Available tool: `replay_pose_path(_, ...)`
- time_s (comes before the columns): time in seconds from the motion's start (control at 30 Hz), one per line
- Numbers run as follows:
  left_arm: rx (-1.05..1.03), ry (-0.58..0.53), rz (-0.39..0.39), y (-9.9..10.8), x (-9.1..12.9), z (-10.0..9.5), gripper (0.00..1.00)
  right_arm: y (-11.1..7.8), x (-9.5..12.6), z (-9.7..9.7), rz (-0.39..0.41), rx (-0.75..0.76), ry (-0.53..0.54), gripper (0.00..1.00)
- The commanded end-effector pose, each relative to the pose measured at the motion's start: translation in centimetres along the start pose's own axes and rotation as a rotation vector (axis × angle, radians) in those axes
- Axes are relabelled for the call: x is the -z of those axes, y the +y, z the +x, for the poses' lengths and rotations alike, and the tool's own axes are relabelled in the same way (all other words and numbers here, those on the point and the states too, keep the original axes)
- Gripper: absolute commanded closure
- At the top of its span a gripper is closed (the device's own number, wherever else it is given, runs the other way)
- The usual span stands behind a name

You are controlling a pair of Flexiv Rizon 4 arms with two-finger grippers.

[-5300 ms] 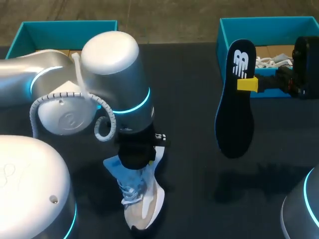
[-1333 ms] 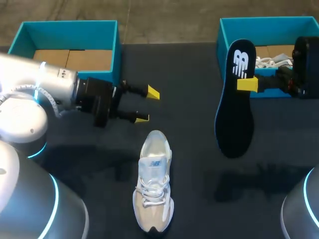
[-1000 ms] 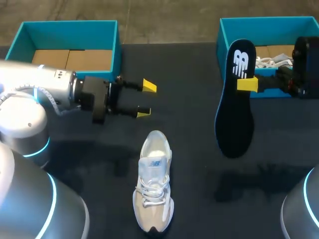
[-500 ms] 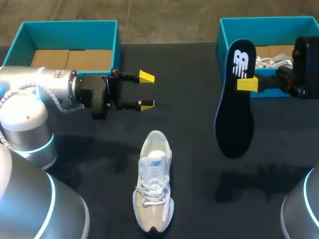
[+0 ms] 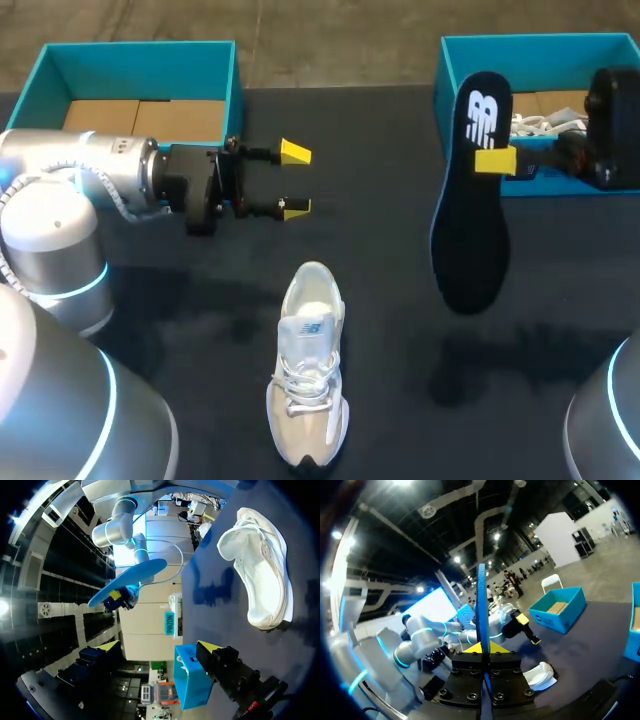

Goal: Take the shoe out of the shoebox, open the shoe tongue, remove and reinsert the insole, then place the shoe into the shoebox

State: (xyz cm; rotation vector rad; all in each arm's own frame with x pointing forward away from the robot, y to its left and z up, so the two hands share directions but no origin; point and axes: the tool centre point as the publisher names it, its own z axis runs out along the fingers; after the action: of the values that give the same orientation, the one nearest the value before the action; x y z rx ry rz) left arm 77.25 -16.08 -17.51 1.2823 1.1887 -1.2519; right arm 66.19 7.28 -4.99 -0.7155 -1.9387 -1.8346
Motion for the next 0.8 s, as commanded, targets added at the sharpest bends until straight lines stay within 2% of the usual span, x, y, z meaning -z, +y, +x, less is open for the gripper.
replay_pose_path(0.03,-0.001,0.000,-0.002,0.0,-0.1,0.0,0.00,3.3,-2.4,-3.8,0.073,-0.062,0.030,1.00)
replay_pose_path(0.2,-0.001,0.000,-0.002,0.0,-0.1,0.0,0.00,5.4,-3.9,-6.4,0.097,-0.147,0.002,1.00)
replay_pose_path(0.53,-0.001,0.000,-0.002,0.0,-0.1,0.0,0.00,6.6,-6.1,-11.5,0.050,-0.349,0.010,1.00)
replay_pose_path(0.8,-0.001,0.000,-0.002,0.0,-0.1,0.0,0.00,8.0,-6.9,-13.6,0.085,-0.476,-0.091,1.00)
